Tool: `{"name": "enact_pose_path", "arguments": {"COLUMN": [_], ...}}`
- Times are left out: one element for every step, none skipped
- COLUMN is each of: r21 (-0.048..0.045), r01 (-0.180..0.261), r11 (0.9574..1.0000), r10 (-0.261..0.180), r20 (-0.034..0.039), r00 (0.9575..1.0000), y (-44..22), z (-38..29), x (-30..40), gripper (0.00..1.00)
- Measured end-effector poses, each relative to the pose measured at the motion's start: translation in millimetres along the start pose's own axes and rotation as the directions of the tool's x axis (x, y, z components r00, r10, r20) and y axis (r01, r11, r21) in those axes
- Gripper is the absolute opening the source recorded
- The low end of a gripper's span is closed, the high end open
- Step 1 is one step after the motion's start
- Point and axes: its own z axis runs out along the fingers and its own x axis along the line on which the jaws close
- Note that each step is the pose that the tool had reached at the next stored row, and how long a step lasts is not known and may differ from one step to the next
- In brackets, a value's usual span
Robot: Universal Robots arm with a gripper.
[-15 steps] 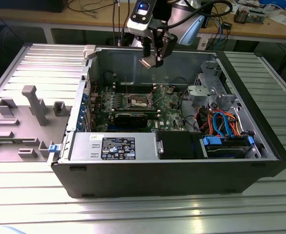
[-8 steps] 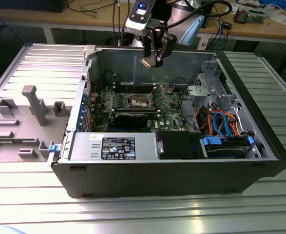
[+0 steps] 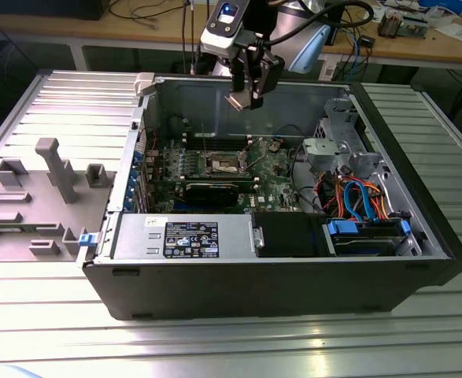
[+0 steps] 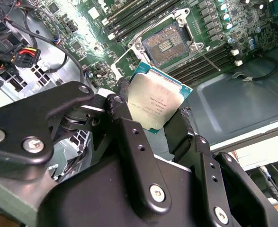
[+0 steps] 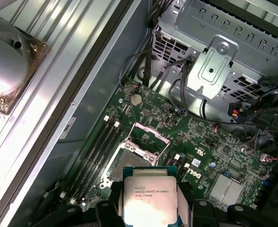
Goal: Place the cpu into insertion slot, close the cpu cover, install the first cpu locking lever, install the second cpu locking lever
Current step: 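Place the cpu into insertion slot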
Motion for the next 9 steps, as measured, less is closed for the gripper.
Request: {"name": "enact_pose_path", "arguments": {"r21": [0.0000,-0.0001,0.0000,0.0000,0.0000,-0.0001,0.0000,-0.0001,0.0000], "r01": [0.000,0.000,0.000,0.000,0.000,0.000,0.000,0.000,0.000], "r11": [1.0000,1.0000,1.0000,1.0000,1.0000,1.0000,1.0000,1.0000,1.0000], "r10": [0.000,0.000,0.000,0.000,0.000,0.000,0.000,0.000,0.000], "r20": [0.0000,0.0000,0.0000,0.0000,0.0000,0.0000,0.0001,0.0001,0.0000], "r00": [1.0000,1.0000,1.0000,1.0000,1.0000,1.0000,1.0000,1.0000,1.0000], "y": [0.0,0.0,-0.1,-0.1,-0.1,-0.1,-0.1,-0.1,-0.1], "z": [0.0,0.0,0.0,0.0,0.0,0.0,0.0,0.0,0.0], "x": [0.0,0.0,0.0,0.0,0.0,0.0,0.0,0.0,0.0], "gripper": [0.54,0.54,0.54,0.54,0.54,0.54,0.54,0.54,0.54]}}
